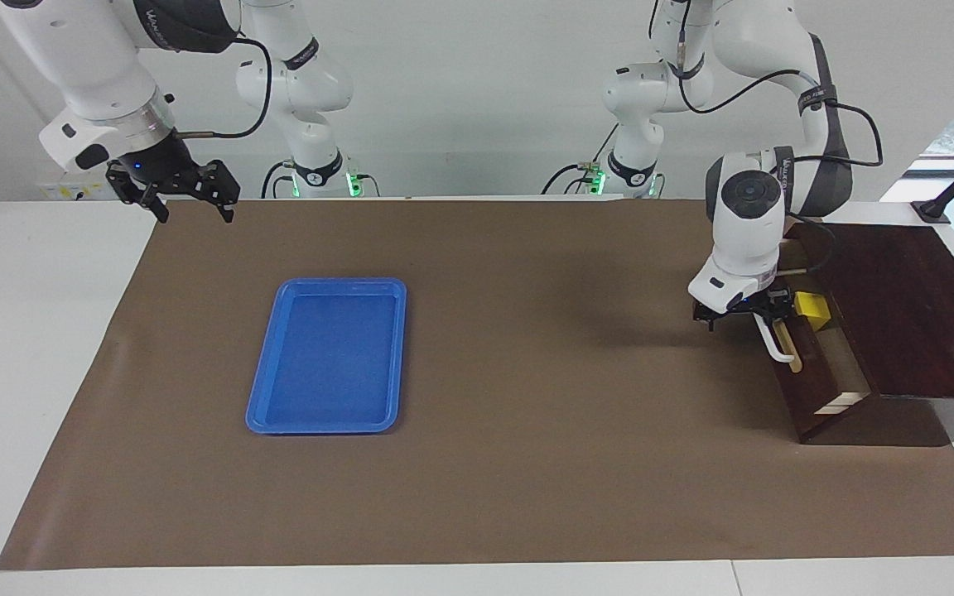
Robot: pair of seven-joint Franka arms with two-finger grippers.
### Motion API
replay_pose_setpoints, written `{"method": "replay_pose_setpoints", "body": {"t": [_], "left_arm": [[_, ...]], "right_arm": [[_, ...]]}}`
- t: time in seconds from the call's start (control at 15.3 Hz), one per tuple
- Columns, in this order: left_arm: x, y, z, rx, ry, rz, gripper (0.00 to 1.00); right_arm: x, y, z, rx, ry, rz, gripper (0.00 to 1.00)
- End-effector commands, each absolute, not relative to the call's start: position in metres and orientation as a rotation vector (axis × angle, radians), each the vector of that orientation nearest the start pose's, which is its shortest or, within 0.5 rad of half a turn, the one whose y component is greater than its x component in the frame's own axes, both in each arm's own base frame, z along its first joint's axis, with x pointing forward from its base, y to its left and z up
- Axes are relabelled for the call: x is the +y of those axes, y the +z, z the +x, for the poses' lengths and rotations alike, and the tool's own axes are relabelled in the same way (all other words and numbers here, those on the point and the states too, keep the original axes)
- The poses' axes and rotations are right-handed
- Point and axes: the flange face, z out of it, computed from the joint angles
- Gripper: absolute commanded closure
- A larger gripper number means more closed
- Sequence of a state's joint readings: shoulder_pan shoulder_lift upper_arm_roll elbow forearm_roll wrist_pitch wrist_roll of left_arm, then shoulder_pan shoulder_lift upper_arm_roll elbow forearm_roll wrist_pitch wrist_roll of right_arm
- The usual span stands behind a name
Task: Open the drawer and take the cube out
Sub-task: 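Pull the white drawer handle outward with the left gripper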
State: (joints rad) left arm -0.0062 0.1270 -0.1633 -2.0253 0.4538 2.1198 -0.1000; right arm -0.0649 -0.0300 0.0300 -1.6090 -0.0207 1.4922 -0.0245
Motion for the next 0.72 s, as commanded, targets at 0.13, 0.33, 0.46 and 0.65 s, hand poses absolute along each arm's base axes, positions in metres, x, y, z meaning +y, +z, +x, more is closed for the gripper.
{"method": "replay_pose_setpoints", "body": {"t": [0.13,0.33,0.46,0.65], "left_arm": [[-0.115,0.395,0.554,0.513,-0.037,-2.714,0.00],[-0.130,0.395,0.550,0.545,-0.033,-2.706,0.00],[-0.134,0.395,0.548,0.532,-0.024,-2.710,0.00],[-0.145,0.397,0.546,0.529,-0.027,-2.711,0.00]], "right_arm": [[-0.026,0.619,0.535,0.001,0.119,-3.151,0.00],[-0.027,0.619,0.535,0.001,0.119,-3.151,0.00],[-0.027,0.619,0.535,0.001,0.119,-3.151,0.00],[-0.029,0.619,0.535,0.008,0.122,-3.150,0.00]]}}
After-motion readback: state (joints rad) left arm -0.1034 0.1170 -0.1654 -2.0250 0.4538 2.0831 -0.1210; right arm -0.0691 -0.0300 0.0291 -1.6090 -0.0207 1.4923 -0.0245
